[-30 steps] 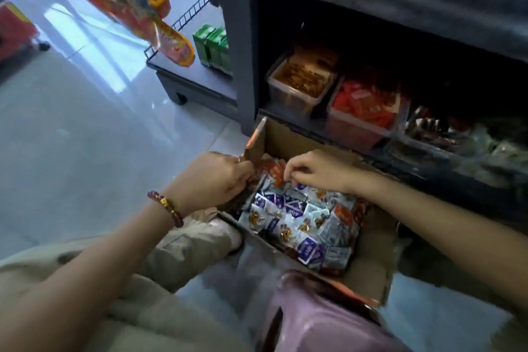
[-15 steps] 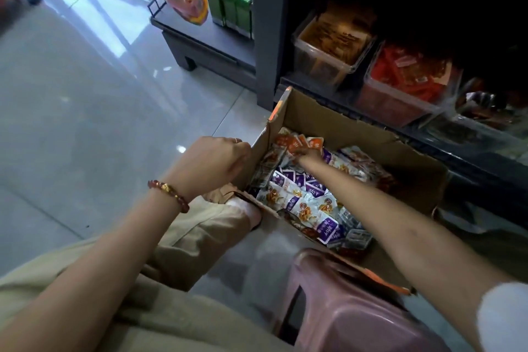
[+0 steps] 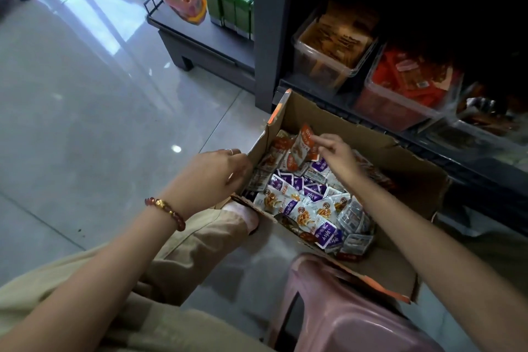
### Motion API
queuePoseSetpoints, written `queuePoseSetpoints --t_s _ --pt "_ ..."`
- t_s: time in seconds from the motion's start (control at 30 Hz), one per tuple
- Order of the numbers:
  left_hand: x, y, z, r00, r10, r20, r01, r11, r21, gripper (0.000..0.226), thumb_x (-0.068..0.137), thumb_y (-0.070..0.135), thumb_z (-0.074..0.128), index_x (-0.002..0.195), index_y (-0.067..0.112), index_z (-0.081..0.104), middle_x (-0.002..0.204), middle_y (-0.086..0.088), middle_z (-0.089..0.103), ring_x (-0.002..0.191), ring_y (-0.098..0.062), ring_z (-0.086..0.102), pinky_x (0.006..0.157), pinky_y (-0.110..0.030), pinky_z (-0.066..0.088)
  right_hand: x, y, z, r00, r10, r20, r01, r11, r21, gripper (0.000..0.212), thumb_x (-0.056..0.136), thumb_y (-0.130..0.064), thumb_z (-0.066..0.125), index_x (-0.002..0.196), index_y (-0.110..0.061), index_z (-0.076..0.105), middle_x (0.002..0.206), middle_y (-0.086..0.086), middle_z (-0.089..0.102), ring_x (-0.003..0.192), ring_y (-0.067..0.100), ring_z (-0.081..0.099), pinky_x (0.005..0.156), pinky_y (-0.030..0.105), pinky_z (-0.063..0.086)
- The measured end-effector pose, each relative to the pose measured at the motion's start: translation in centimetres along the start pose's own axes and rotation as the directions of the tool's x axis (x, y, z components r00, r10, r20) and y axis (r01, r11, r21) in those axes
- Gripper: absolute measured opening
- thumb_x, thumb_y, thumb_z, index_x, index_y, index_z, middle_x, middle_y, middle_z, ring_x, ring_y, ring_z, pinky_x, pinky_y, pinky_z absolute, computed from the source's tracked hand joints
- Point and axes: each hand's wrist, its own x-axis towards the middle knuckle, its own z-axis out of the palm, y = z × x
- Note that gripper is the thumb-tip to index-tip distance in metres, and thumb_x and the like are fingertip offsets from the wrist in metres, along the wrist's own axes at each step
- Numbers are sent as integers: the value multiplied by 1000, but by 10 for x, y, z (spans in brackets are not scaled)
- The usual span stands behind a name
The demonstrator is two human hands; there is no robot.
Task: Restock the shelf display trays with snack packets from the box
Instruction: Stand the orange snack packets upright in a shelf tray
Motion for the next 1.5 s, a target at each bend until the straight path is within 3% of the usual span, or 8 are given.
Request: queuePoseSetpoints --t_s 0.13,0.27,0.43,0.6,0.77,0.97,1.13,1.5 --pt "5 11 8 987 -146 63 158 949 -272 28 89 17 61 115 24 58 136 2 40 101 -13 53 83 -32 48 -33 -33 -39 970 -172 173 149 979 138 42 95 5 43 119 -25 59 119 -5 49 113 6 47 94 18 47" --pt "9 26 12 984 -164 64 170 795 -582 42 82 10 71 97 33 39 142 -1 19 134 -8 20 96 0 26 -57 -62 -56 893 -224 391 24 891 454 37 94 4 47 112 -21 67 114 -7 56 116 11 55 93 19 48" --pt "12 38 10 959 -271 89 195 397 -897 40 84 0 66 86 23 33 106 1 57 97 -19 67 67 -30 58 -48 -61 -35 820 -271 504 -158 739 655 32 89 -1 50 112 -13 69 118 -6 62 119 18 57 103 26 43" --pt "14 26 12 891 -452 52 330 563 -757 33 84 -3 66 78 23 47 103 1 62 65 1 65 53 -14 49 3 -10 8 928 208 308 -285 930 233 30 94 7 38 100 -8 63 113 8 62 105 22 58 82 23 48" --pt "16 18 8 821 -572 6 413 586 -697 34 84 -3 66 76 25 49 104 1 60 68 2 57 48 -8 43 30 20 38 843 379 382 -251 905 -344 37 95 -2 47 132 -8 54 143 9 44 126 27 46 95 27 40" --pt "23 20 0 807 -591 4 436 591 -678 26 88 0 62 87 22 48 110 2 57 72 0 55 46 -7 43 27 23 63 907 413 86 -413 910 -16 36 95 -19 54 127 -2 56 128 14 57 116 30 54 91 32 43" --pt "26 22 -2 844 -536 -32 419 695 -585 37 89 4 60 101 32 38 110 0 59 75 -15 64 56 -25 54 -14 14 24 971 -47 -235 17 992 -127 15 90 -10 61 101 -10 72 102 2 64 88 10 56 70 5 35" --pt "86 81 -29 952 -304 -24 247 813 -528 29 87 5 62 101 26 48 109 7 58 91 -12 60 75 -33 55 -82 -78 -114 974 -210 81 182 947 265 18 87 2 60 81 -14 67 83 -11 70 75 -1 67 69 12 51"
